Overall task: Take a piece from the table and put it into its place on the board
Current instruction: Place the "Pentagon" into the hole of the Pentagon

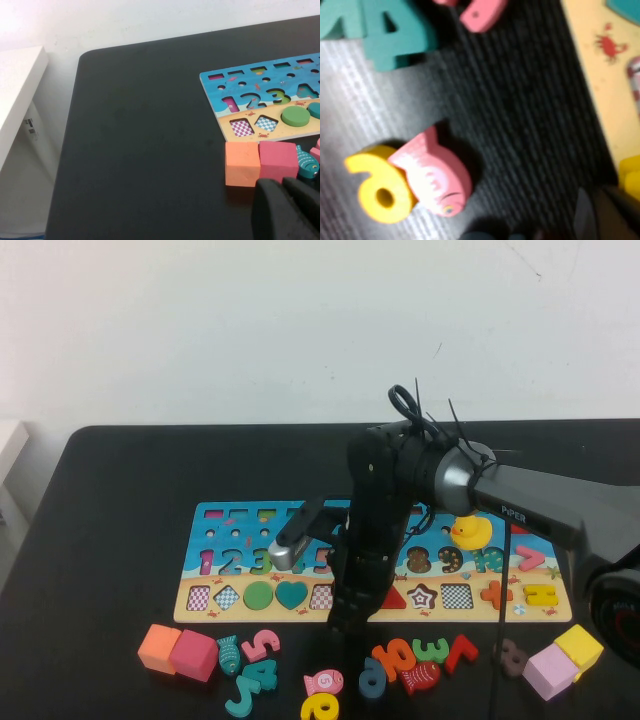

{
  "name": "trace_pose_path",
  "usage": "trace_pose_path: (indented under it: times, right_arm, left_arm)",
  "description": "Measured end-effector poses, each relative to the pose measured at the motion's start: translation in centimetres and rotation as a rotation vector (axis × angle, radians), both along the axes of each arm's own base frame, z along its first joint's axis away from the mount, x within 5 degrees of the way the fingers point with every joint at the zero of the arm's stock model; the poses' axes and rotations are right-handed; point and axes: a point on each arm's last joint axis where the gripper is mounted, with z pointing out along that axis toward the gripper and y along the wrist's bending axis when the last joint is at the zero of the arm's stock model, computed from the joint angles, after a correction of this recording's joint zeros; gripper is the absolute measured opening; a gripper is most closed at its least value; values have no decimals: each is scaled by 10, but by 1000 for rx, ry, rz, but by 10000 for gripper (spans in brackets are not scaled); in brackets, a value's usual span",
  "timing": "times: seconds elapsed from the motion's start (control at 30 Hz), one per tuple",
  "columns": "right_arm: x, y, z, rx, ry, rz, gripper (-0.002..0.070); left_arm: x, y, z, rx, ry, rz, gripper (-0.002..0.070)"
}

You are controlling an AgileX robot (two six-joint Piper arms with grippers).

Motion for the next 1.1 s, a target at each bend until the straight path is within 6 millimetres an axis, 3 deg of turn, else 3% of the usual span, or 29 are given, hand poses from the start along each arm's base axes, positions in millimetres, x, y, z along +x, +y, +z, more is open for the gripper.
trace_pose_path:
  times: [0.33,1.1]
  right_arm:
    - [5,-3,-1,-39,-41,-72,19]
    - [5,-10,-3,-117,-49,-62,19]
  left_arm:
    - [0,0,0,0,0,0,-3]
    - [0,0,0,0,0,0,-3]
